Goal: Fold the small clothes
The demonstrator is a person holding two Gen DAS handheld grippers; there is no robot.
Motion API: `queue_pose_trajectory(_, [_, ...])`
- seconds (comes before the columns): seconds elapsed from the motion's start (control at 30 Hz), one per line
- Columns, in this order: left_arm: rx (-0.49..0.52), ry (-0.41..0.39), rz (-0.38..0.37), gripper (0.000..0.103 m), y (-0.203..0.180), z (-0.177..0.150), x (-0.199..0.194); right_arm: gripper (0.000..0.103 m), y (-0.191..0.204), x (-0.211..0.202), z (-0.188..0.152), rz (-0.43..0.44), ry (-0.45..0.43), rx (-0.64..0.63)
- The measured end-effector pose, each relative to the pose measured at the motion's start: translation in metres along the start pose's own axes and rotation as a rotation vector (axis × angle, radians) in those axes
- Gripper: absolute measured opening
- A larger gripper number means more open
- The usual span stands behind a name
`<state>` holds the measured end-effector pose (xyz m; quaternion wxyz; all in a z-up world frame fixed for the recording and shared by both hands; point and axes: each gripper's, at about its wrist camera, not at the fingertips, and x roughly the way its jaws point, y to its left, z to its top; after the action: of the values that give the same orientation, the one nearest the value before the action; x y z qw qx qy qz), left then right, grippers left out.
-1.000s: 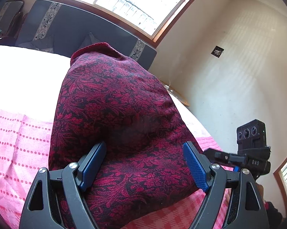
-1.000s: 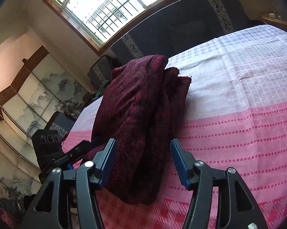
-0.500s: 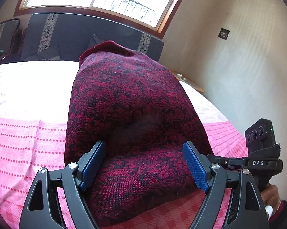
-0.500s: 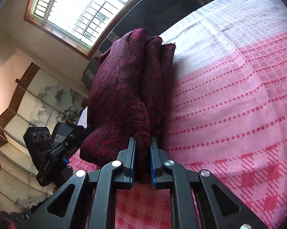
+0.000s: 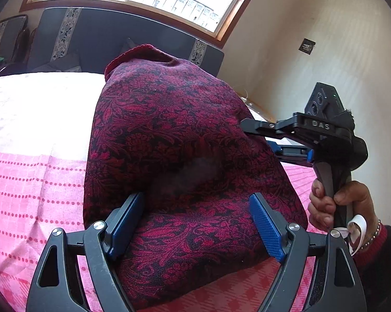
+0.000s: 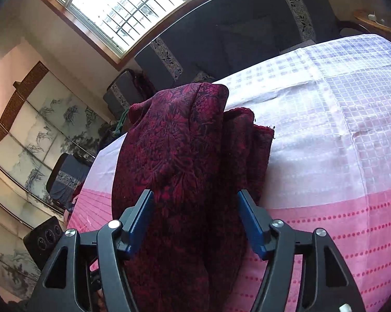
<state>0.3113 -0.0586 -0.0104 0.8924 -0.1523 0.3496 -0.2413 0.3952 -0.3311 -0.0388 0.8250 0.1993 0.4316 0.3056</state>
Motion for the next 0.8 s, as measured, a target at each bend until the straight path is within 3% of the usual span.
queue_pose_trajectory(0.03, [-0.007,-0.003,-0.004,0.083,0.003,0.000,-0.001,0.012,0.002,0.002,0.001,-0.009,-0.007,-0.002])
queue_pose_trajectory(0.17, [-0.036,-0.011,-0.048,0.083,0.010,0.001,-0.003,0.011,0.007,-0.034,-0.011,-0.016,-0.177,-0.006])
queue_pose_trajectory(0.3, [-0.021,-0.003,-0.037,0.083,0.008,0.001,-0.002,0.011,-0.020,-0.012,-0.030,-0.061,-0.126,0.055])
queue_pose_trajectory(0.4, [-0.024,-0.003,-0.040,0.083,0.009,0.001,-0.002,0.011,-0.034,-0.007,-0.035,-0.001,-0.146,0.128])
queue_pose_trajectory(0.63, [0.004,0.002,-0.001,0.083,-0.003,0.002,0.001,0.012,-0.033,-0.003,-0.039,-0.008,-0.162,0.113])
queue_pose_trajectory(0.8, [0.054,0.012,0.072,0.083,-0.016,0.000,0.005,0.014,-0.023,-0.001,-0.043,-0.061,-0.175,0.066])
